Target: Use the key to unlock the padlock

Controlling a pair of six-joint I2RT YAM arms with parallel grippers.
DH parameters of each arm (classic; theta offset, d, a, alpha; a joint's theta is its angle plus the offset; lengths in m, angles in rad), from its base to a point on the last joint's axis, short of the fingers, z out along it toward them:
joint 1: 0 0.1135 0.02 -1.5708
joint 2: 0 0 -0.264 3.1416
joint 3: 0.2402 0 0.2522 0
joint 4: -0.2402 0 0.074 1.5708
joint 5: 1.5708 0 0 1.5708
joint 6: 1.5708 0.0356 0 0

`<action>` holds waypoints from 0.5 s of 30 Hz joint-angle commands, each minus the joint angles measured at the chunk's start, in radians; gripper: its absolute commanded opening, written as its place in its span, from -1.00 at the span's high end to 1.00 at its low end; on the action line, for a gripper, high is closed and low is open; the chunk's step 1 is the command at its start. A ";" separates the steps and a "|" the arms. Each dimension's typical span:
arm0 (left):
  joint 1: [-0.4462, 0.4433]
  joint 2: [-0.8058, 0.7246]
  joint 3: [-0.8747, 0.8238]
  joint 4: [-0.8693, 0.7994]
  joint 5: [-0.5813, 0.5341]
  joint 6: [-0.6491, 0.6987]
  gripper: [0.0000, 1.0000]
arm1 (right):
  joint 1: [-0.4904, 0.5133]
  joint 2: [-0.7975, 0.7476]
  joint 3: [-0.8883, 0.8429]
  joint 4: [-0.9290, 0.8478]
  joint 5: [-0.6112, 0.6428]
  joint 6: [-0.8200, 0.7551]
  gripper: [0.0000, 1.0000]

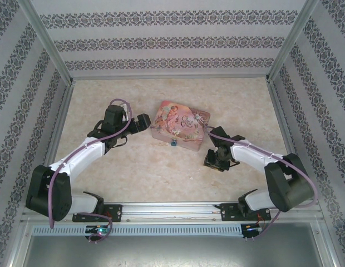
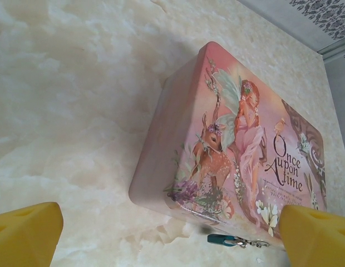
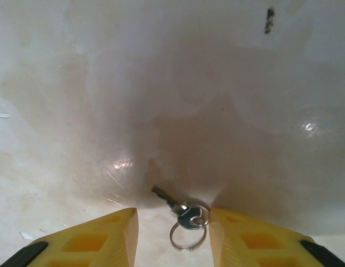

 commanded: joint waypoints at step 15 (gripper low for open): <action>0.022 -0.012 0.011 -0.037 -0.009 0.043 -0.99 | 0.010 0.009 0.006 -0.039 0.045 0.013 0.60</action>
